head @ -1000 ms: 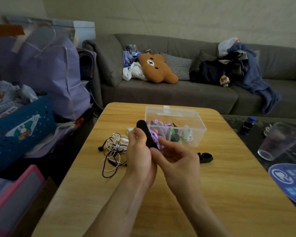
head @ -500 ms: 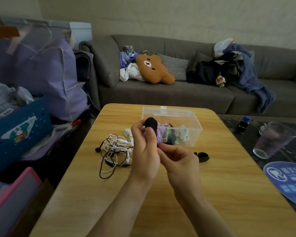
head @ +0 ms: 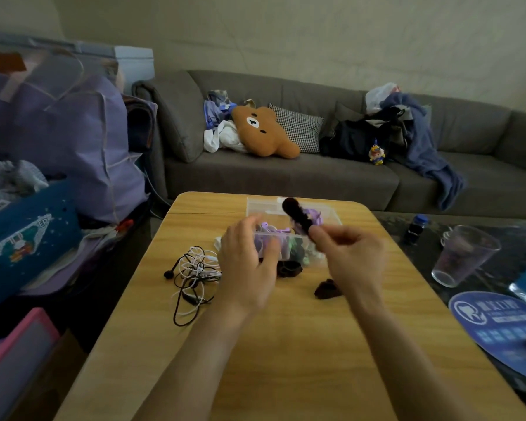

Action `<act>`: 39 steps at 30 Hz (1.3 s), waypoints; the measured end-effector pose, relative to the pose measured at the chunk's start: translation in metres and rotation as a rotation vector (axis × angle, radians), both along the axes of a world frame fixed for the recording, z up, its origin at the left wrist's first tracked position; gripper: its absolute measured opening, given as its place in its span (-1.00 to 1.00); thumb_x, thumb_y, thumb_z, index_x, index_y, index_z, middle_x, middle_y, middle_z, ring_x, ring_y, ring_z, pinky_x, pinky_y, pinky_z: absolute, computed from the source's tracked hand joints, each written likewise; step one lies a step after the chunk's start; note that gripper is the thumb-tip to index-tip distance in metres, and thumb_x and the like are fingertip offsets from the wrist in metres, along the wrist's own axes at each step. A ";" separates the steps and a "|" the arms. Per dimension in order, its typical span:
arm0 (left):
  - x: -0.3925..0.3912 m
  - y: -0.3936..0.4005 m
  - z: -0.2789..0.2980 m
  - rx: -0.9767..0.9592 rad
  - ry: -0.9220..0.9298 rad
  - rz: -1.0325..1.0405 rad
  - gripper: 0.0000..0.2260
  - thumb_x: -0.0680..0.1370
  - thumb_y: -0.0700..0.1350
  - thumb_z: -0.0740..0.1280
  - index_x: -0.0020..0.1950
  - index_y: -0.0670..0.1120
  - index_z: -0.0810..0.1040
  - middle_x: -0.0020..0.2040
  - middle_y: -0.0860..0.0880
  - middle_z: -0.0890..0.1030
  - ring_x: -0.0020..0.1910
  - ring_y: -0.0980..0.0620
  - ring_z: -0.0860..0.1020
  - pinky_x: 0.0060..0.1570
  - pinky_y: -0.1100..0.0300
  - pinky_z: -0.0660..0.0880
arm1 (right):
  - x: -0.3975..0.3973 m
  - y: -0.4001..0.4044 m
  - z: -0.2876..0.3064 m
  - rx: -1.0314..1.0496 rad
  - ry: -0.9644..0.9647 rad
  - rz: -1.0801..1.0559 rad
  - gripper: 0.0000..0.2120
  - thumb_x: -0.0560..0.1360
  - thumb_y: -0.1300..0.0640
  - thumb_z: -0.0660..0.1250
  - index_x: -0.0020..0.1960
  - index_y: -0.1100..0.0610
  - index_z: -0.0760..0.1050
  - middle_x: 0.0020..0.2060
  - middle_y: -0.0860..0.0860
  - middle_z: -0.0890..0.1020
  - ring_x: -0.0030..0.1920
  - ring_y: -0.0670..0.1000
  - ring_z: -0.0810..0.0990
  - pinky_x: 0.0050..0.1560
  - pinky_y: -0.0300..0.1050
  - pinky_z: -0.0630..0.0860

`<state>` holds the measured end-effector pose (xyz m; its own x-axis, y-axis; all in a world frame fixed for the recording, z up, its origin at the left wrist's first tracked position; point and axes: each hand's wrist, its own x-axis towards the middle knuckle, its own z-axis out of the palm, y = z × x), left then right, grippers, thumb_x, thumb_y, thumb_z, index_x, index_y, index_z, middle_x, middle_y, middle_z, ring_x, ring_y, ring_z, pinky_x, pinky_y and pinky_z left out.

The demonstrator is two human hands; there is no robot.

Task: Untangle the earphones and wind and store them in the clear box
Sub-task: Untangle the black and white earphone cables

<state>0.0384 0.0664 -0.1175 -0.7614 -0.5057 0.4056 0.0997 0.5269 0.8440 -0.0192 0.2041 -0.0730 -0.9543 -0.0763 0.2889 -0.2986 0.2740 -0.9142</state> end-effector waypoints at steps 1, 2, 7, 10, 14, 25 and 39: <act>-0.002 -0.007 -0.002 -0.123 -0.050 0.037 -0.63 0.63 0.04 0.26 0.44 0.08 0.34 0.37 0.06 0.30 0.34 0.15 0.22 0.40 0.06 0.24 | -0.013 0.001 0.011 0.101 0.080 -0.044 -0.93 0.45 0.08 0.53 -0.18 0.04 0.68 -0.35 -0.10 0.66 -0.32 -0.07 0.63 -0.38 -0.35 0.51; -0.003 -0.012 -0.004 -0.202 -0.109 0.043 -0.60 0.64 0.02 0.26 0.47 0.06 0.34 0.44 0.03 0.26 0.44 0.09 0.17 0.46 0.01 0.18 | -0.026 0.001 0.019 0.208 0.137 -0.078 -0.90 0.44 0.06 0.54 -0.19 0.07 0.69 -0.38 -0.10 0.64 -0.36 -0.05 0.60 -0.41 -0.31 0.48; -0.006 -0.027 -0.011 -0.411 -0.439 -0.041 -0.45 0.67 0.05 0.12 0.63 0.08 -0.01 0.64 0.02 -0.08 0.61 0.01 -0.20 0.57 -0.03 -0.19 | -0.088 -0.027 0.038 0.837 0.113 -0.094 -0.78 0.34 0.06 0.61 -0.25 0.19 0.66 -0.41 0.01 0.58 -0.39 -0.04 0.54 -0.48 -0.19 0.43; -0.004 -0.030 -0.012 -0.388 -0.462 -0.097 -0.40 0.67 0.04 0.14 0.63 0.08 -0.09 0.65 0.05 -0.08 0.61 0.04 -0.17 0.57 -0.01 -0.20 | -0.105 -0.046 0.024 1.022 0.098 -0.075 -0.64 0.39 0.11 0.58 -0.34 0.18 0.41 -0.39 0.03 0.48 -0.42 -0.05 0.45 -0.55 -0.20 0.27; 0.010 -0.032 -0.003 -0.403 -0.469 -0.037 -0.49 0.66 0.06 0.18 0.58 0.04 0.14 0.55 0.01 0.24 0.56 -0.03 0.09 0.55 -0.02 0.04 | -0.118 -0.056 0.001 1.156 -0.038 -0.023 -0.71 0.54 0.05 0.44 -0.23 0.18 0.44 -0.32 0.06 0.53 -0.36 0.00 0.53 -0.50 -0.19 0.36; 0.046 -0.074 -0.003 -0.513 -0.743 0.132 -0.33 0.46 0.28 0.38 0.52 0.19 0.23 0.49 0.03 0.29 0.46 -0.10 0.26 0.43 -0.08 0.24 | -0.044 -0.051 0.009 0.633 0.434 0.155 -0.69 0.60 -0.03 0.28 -0.28 0.04 0.59 -0.30 -0.15 0.59 -0.36 -0.13 0.54 -0.35 -0.30 0.50; 0.058 -0.084 -0.014 -0.256 -0.434 0.183 -0.91 0.54 -0.18 0.42 -0.09 -0.04 0.54 -0.16 0.04 0.60 -0.19 0.08 0.56 -0.27 0.20 0.45 | 0.006 -0.058 -0.069 0.849 -0.079 0.610 -0.08 0.29 -0.36 0.51 0.50 0.01 0.28 0.31 0.02 0.37 0.25 0.03 0.47 0.20 -0.09 0.50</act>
